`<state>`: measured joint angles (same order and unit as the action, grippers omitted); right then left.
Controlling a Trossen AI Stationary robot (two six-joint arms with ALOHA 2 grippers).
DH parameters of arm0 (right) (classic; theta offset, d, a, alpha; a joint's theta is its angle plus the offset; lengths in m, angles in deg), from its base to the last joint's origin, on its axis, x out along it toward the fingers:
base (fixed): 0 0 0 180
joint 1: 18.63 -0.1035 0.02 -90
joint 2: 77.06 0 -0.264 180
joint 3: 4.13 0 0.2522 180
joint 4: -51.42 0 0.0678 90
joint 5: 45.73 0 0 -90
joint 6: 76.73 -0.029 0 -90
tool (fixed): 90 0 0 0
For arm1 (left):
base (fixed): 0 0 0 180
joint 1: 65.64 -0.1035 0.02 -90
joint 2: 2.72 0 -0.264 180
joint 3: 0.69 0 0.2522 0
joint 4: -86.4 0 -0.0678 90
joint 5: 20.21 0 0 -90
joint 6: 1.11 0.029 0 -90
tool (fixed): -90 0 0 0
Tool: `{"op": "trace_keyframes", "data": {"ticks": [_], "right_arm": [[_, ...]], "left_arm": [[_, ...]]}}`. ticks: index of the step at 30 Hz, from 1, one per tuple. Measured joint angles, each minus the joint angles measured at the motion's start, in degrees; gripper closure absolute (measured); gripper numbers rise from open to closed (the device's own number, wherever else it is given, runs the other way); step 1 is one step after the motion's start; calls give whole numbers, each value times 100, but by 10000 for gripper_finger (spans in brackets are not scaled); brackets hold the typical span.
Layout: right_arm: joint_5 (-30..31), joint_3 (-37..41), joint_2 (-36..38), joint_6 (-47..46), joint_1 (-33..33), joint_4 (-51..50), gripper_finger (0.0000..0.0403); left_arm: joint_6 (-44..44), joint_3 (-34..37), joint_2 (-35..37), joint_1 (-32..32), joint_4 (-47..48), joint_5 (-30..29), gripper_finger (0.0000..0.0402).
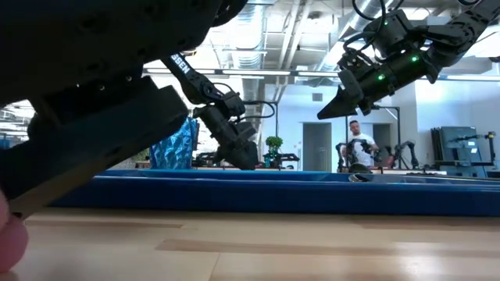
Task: Pick and place plate/cup/fork/spoon on tray
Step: Put the blue fork on the blue tray to the right of the blue plate
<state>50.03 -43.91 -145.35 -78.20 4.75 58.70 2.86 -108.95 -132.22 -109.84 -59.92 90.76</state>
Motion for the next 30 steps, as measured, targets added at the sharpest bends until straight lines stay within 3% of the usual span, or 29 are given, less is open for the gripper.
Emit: {"op": "trace_keyframes", "data": {"ticks": [16,30], "right_arm": [[-133,0,0,-1,0,-2,397],[-133,0,0,-125,0,-105,397]], "left_arm": [[562,47,0,57,-24,190,395],[590,-183,0,-33,-66,82,401]]}}
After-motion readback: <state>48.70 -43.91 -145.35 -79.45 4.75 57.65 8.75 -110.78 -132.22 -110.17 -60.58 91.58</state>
